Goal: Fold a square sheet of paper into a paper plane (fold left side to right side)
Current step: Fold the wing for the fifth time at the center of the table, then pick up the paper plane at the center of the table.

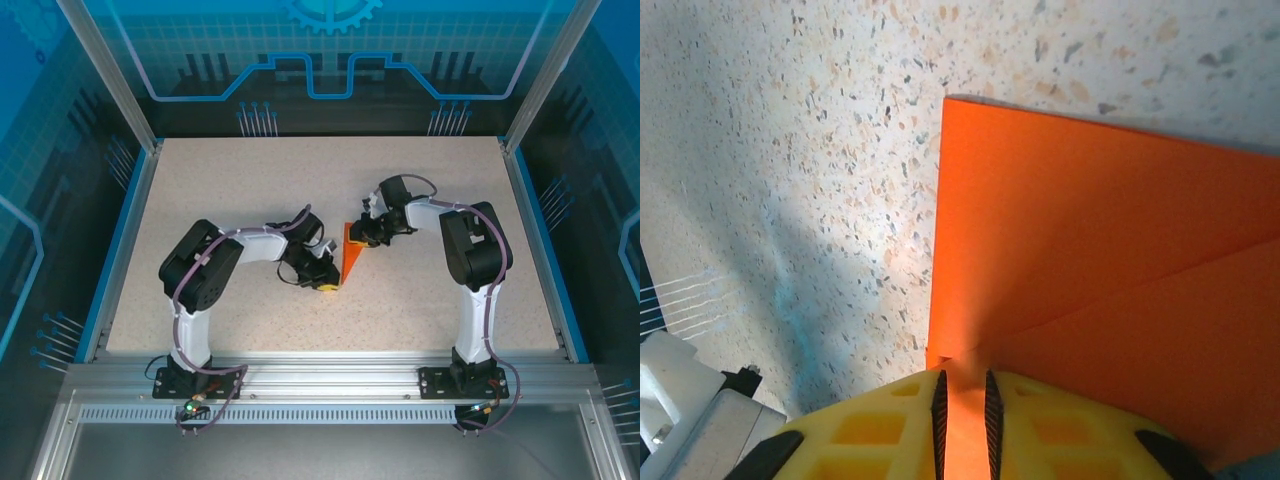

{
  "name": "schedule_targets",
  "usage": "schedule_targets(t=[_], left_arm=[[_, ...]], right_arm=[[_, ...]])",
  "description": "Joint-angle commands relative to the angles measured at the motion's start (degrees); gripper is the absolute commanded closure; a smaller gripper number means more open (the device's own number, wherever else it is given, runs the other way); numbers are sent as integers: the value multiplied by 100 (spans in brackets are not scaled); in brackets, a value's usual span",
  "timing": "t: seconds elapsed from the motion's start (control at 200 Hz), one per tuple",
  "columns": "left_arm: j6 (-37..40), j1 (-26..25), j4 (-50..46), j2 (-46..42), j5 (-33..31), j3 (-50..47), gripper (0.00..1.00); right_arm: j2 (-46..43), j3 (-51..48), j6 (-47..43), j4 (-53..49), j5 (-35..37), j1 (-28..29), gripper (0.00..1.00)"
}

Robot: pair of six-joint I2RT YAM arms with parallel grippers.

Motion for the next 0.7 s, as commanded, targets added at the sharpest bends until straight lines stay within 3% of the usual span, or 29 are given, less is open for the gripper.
schedule_targets(t=[0.0, 0.17, 0.315, 0.515, 0.695], left_arm=[[73, 36, -187, -434, -40, -200, 87], [0, 229, -51, -1041, -533, -203, 85], [-172, 336, 261, -1550, -1257, -254, 75], [-564, 480, 836, -2190, -2680, -504, 37], [-781, 629, 882, -2348, -3306, -547, 27]], right_arm=[[22, 282, -142, -375, 219, 16, 77], [-572, 453, -174, -613, 565, 25, 68], [-1216, 266, -49, -900, 1196, 86, 54], [-1676, 186, 240, -1715, 2695, 644, 35], [-1412, 303, 599, -2049, 3834, 1290, 28]])
